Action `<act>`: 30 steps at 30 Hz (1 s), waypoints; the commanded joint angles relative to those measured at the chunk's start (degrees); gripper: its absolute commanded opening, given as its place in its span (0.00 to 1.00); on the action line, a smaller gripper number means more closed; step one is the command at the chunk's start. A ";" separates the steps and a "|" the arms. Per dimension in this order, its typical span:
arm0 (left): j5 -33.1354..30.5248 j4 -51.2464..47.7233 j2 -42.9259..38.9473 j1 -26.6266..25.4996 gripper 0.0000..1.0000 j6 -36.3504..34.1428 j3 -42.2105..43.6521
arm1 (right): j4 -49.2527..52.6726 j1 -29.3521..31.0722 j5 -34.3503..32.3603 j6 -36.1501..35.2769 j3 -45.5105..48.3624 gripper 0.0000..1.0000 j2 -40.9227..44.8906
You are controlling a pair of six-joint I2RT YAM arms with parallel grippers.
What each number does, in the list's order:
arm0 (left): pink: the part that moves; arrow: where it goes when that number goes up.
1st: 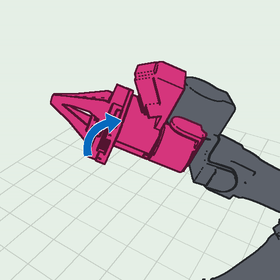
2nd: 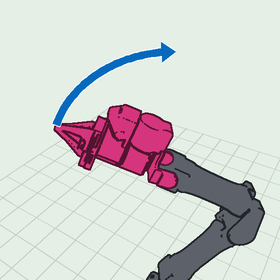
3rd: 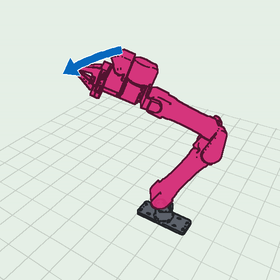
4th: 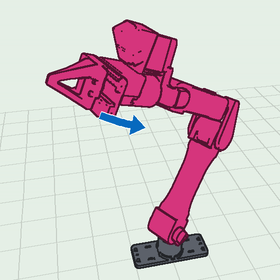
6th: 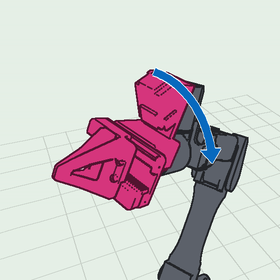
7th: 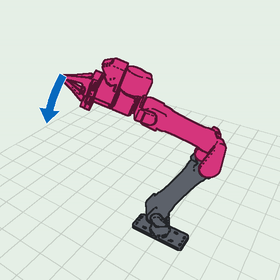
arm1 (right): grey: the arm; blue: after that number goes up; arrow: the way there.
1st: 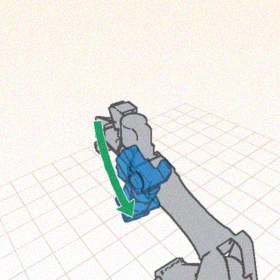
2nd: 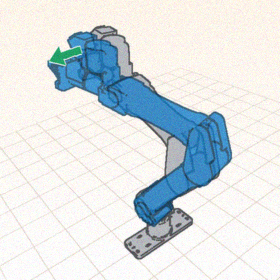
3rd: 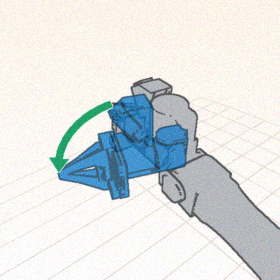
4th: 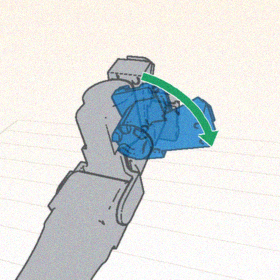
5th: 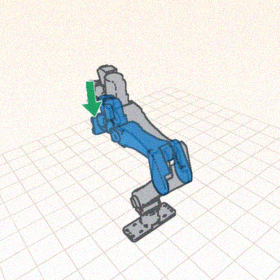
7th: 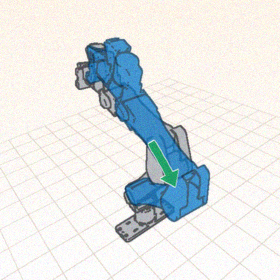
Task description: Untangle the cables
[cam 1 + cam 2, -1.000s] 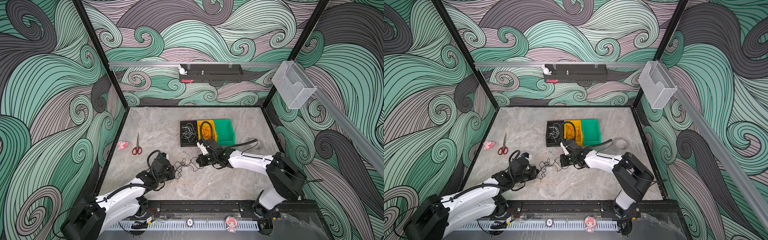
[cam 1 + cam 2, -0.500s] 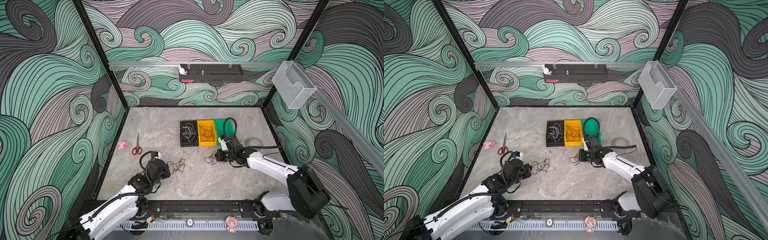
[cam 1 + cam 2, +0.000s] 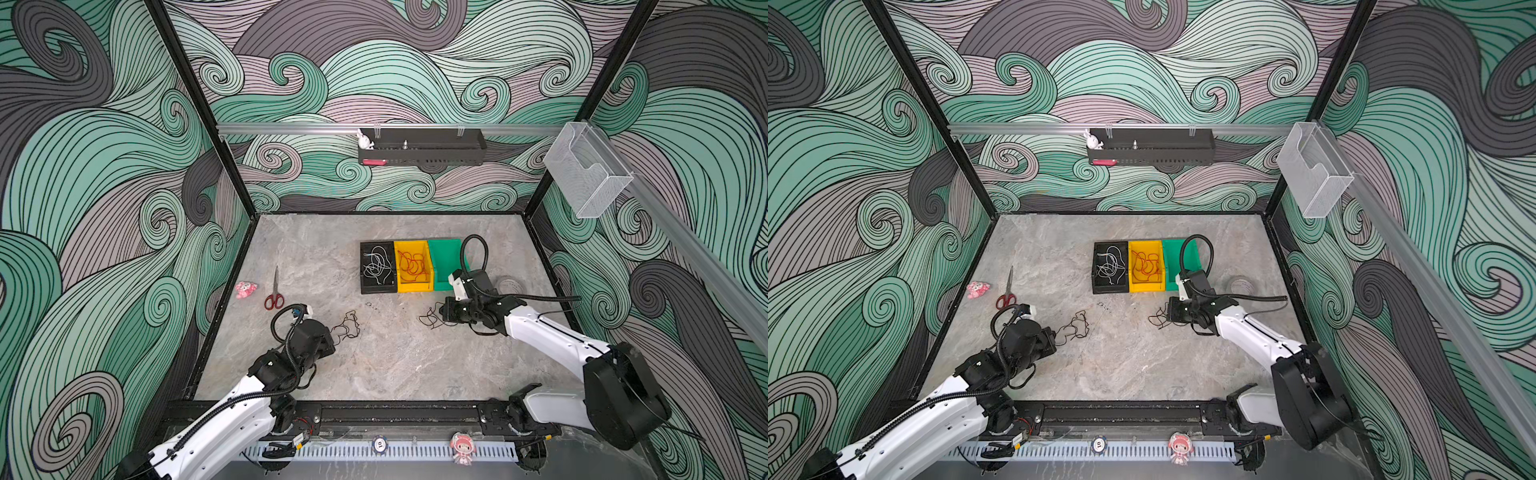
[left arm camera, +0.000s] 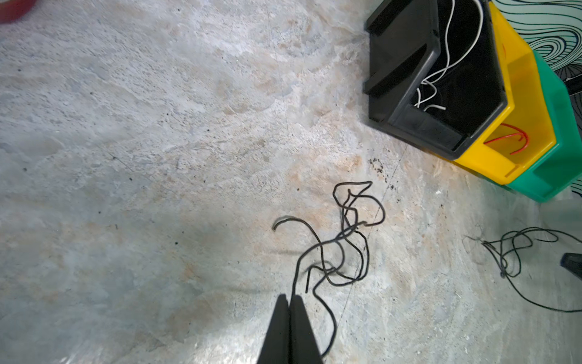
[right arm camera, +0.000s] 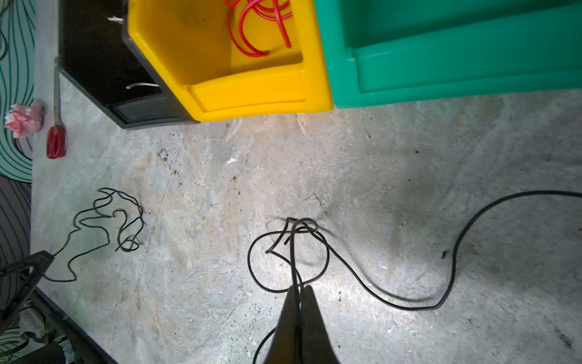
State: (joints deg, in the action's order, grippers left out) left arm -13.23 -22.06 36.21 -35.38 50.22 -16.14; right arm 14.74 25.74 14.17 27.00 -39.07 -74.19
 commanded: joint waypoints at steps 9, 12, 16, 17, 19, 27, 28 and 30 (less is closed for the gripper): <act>6.16 4.53 3.51 0.29 0.20 -3.46 -2.53 | 5.56 -0.07 8.27 -0.89 -6.37 0.01 8.62; 8.04 3.72 3.06 0.31 0.37 -5.45 -3.87 | 7.62 0.00 10.14 -1.41 -7.32 0.01 9.60; 11.82 2.13 2.05 0.31 0.49 -8.01 -6.56 | 6.15 0.35 13.39 -1.63 -6.19 0.01 10.03; 12.40 1.31 1.94 0.22 0.50 -8.11 -7.53 | 6.18 0.55 14.28 -1.62 -5.73 0.01 9.80; 14.74 1.34 1.91 0.22 0.51 -7.97 -8.84 | 3.21 1.17 15.57 -1.21 -4.57 0.01 9.38; 23.32 11.32 9.73 -2.66 0.53 -3.41 -10.63 | -1.23 7.02 15.86 1.02 -3.28 0.01 7.03; 23.55 13.31 10.64 -3.31 0.53 -2.62 -10.30 | -1.48 7.68 15.61 1.12 -3.24 0.01 6.88; 24.04 19.23 12.92 -5.14 0.53 -0.53 -9.49 | -2.81 9.22 15.25 1.79 -2.87 0.01 6.53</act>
State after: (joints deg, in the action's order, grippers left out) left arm 8.01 -11.64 47.31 -38.63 46.39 -25.32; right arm 15.14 33.28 28.99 27.75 -42.61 -67.29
